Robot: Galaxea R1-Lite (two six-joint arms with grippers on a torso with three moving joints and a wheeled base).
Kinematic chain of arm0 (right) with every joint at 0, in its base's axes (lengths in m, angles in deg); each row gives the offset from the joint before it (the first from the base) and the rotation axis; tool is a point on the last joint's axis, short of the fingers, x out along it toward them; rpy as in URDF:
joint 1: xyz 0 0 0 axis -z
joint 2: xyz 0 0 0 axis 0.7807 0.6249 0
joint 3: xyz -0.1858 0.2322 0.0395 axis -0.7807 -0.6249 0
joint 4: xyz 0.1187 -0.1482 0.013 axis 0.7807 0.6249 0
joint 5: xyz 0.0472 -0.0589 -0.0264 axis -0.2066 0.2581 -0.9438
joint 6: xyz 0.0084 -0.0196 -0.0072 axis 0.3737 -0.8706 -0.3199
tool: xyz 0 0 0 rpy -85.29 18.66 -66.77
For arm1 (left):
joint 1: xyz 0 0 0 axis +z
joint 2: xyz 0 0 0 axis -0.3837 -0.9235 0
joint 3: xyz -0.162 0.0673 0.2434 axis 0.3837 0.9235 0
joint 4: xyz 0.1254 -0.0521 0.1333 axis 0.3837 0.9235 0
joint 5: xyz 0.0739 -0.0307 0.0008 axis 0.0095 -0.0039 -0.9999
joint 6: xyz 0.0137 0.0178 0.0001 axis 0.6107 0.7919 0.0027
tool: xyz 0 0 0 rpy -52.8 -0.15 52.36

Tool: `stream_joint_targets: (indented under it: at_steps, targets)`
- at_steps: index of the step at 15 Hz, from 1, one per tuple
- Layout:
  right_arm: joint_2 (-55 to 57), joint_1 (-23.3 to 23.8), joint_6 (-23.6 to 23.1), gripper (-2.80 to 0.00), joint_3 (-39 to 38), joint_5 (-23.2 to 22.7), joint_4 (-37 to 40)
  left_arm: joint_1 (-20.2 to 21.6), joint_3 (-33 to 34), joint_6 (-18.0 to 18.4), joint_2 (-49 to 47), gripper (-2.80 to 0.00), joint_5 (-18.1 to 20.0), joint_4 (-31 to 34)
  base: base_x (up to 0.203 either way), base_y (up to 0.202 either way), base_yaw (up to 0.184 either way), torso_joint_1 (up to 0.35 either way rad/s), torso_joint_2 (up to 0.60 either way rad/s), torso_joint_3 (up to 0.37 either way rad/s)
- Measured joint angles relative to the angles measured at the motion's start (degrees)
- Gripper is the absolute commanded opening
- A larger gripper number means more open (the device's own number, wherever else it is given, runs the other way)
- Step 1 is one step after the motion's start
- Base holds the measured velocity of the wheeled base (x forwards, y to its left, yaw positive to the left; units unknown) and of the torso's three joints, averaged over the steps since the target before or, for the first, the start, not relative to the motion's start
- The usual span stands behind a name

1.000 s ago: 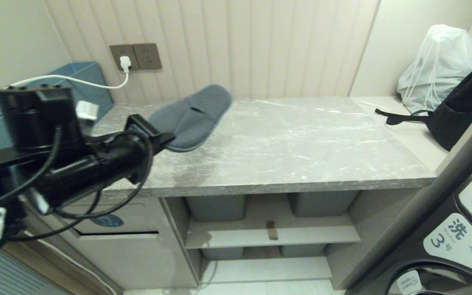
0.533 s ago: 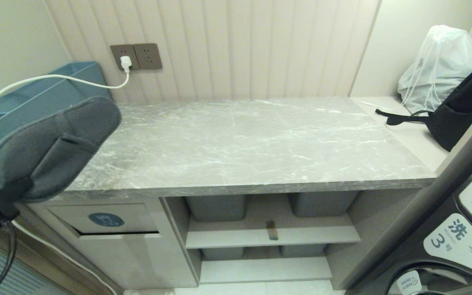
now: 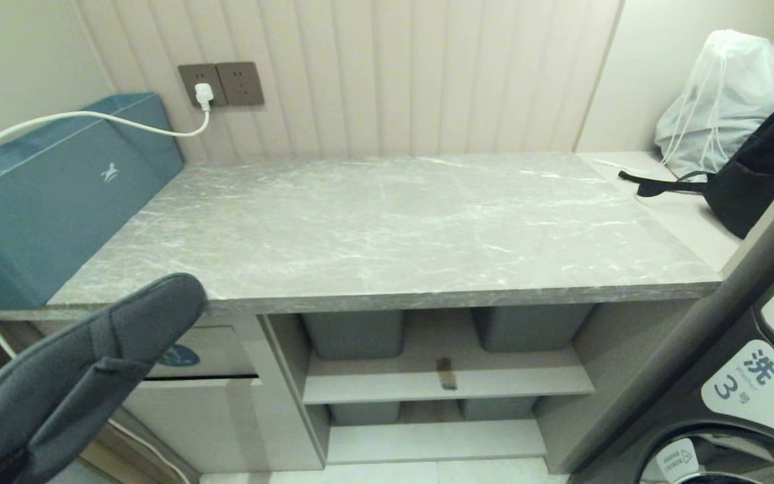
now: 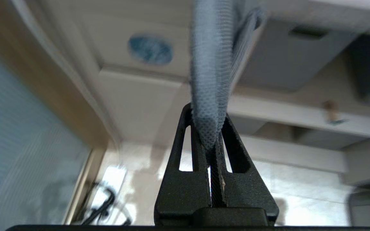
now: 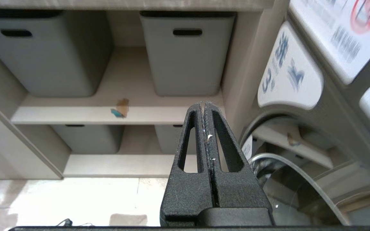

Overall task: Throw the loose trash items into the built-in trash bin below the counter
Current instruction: Put the garbage in the trash can

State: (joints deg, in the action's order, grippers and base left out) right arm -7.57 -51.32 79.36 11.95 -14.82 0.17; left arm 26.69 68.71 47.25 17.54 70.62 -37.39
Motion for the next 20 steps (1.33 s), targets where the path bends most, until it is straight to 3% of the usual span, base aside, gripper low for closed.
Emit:
stream_joint_targets:
  at_steps: [2,4,6,12,15,17,20]
  targets:
    - [0.0,0.0,0.0,-2.8,0.0,0.0,0.0,0.1,0.6,-0.2,0.8,-2.8,-2.7,4.6,0.0,0.0,0.0,-0.232,0.53,0.285]
    - [0.0,0.0,0.0,-2.8,0.0,0.0,0.1,0.2,0.2,-4.1,0.4,-2.8,-3.4,8.0,0.0,0.0,0.0,-0.237,0.52,0.288]
    - [0.0,0.0,0.0,-2.8,0.0,0.0,0.1,0.2,0.2,-13.2,-1.3,-2.8,-3.4,8.8,0.0,0.0,0.0,-0.217,0.5,0.282]
    - [0.0,0.0,0.0,-2.8,0.0,0.0,0.0,0.3,-3.0,-46.6,-13.5,-2.8,0.9,8.3,0.0,0.0,0.0,-0.207,0.49,0.284]
    - [0.0,0.0,0.0,-2.8,0.0,0.0,0.0,0.8,-7.2,-62.9,-22.6,-2.8,1.3,2.5,0.0,0.0,0.0,-0.182,0.47,0.29]
    - [0.0,0.0,0.5,-2.8,-0.1,0.1,0.0,2.4,-8.6,-70.3,-28.8,-2.8,1.3,-5.1,0.0,0.0,0.0,-0.079,0.23,0.141]
    - [0.0,0.0,0.6,-2.8,-0.1,0.1,0.0,4.7,-9.5,-75.3,-36.7,-2.8,1.5,-17.1,0.0,0.0,0.0,-0.022,0.07,0.038]
